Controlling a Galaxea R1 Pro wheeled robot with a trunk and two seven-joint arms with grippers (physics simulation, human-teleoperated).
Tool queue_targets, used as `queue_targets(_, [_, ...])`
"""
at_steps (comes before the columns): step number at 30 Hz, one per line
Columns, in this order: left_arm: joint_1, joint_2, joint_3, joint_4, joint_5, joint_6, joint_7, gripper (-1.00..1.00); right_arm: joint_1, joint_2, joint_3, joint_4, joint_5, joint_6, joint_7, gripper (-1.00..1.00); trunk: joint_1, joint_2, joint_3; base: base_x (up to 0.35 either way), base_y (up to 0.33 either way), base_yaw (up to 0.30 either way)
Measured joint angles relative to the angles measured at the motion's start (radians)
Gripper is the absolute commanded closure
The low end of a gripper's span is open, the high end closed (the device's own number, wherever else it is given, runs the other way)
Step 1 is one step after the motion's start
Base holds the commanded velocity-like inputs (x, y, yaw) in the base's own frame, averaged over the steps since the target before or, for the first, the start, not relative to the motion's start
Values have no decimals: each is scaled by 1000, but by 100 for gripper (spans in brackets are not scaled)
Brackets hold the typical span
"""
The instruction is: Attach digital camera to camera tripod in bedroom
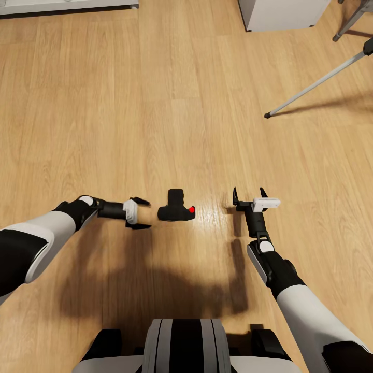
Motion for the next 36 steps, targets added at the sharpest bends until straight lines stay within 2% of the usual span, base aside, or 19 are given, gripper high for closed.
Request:
queue_targets(2, [0, 5, 0, 0, 0, 0, 53, -100, 0, 0, 0, 2, 0, 0, 0, -100, 0, 0, 0, 0, 0, 0])
queue_targets(7, [0, 9, -9, 0, -1, 0, 142, -100, 0, 0, 0, 10, 0, 0, 0, -100, 0, 0, 0, 0, 0, 0])
queue_targets(12, [0, 5, -42, -1, -1, 0, 173, -100, 0, 0, 0, 15, 0, -1, 0, -100, 0, 0, 0, 0, 0, 0])
queue_targets(19, [0, -11, -67, 1, -1, 1, 184, -100, 0, 0, 0, 17, 0, -1, 0, -100, 0, 0, 0, 0, 0, 0])
queue_targets(36, [2, -20, -73, 1, -3, 4, 185, -100, 0, 0, 0, 17, 0, -2, 0, -100, 0, 0, 0, 0, 0, 0])
